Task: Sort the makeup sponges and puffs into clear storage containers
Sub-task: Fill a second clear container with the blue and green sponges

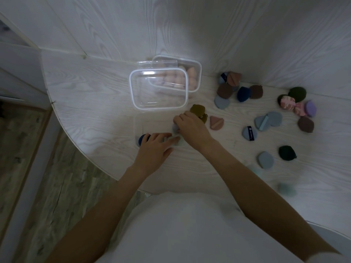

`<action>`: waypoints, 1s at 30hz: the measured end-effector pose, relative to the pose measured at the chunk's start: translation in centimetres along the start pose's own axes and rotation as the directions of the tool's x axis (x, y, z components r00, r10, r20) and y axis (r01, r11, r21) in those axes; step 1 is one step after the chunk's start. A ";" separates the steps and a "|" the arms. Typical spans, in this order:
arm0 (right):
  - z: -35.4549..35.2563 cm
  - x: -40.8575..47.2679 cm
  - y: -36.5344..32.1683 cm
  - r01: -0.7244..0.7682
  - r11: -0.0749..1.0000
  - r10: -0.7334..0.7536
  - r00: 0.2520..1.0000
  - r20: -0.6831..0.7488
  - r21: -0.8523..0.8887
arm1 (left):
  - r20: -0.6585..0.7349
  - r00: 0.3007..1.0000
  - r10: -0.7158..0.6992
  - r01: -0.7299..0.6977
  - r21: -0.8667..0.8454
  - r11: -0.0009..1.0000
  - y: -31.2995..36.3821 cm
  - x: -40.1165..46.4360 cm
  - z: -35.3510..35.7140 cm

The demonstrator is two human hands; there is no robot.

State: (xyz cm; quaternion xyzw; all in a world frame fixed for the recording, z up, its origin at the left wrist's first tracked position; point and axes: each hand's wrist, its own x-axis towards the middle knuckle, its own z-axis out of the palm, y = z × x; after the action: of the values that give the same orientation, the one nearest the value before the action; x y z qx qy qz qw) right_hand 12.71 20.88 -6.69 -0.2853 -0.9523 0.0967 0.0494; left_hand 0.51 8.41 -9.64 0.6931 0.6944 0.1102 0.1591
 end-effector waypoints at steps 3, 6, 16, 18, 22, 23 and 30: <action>-0.6 0.0 0.3 0.012 0.995 -0.008 0.999 0.041 -0.098 | 0.011 1.000 -0.015 0.015 0.001 1.000 0.0 0.2 -0.1; -0.6 -0.5 0.8 -0.008 0.994 0.010 1.000 0.012 -0.109 | -0.015 1.000 -0.006 0.006 0.007 1.000 0.1 0.2 -0.2; -0.2 -1.7 0.8 -0.096 0.992 0.101 0.994 -0.050 0.084 | 0.054 0.995 -0.081 0.083 -0.040 0.996 1.1 0.8 -0.6; -0.3 -2.2 0.8 -0.090 0.988 0.095 0.995 -0.031 0.127 | 0.079 0.991 -0.110 0.116 -0.067 0.991 1.1 1.0 -0.6; -1.0 -4.0 1.4 -0.183 0.908 0.208 0.978 -0.028 0.377 | 0.091 0.991 -0.095 0.101 -0.058 0.993 1.3 1.5 -0.9; -1.1 -4.8 1.9 -0.206 0.896 0.247 0.967 -0.058 0.392 | 0.091 0.991 -0.098 0.103 -0.056 0.993 1.4 1.5 -0.9; -0.2 -11.9 8.2 -0.451 0.817 0.517 0.849 -0.111 0.359 | 0.063 0.990 -0.124 0.129 -0.065 0.990 2.7 1.0 0.1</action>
State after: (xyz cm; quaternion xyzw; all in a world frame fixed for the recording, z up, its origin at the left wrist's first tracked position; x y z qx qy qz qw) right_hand 27.00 21.05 -8.68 -0.5153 -0.8090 0.2295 0.1655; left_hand 3.03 9.42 -8.79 0.6447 0.7277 0.1032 0.2099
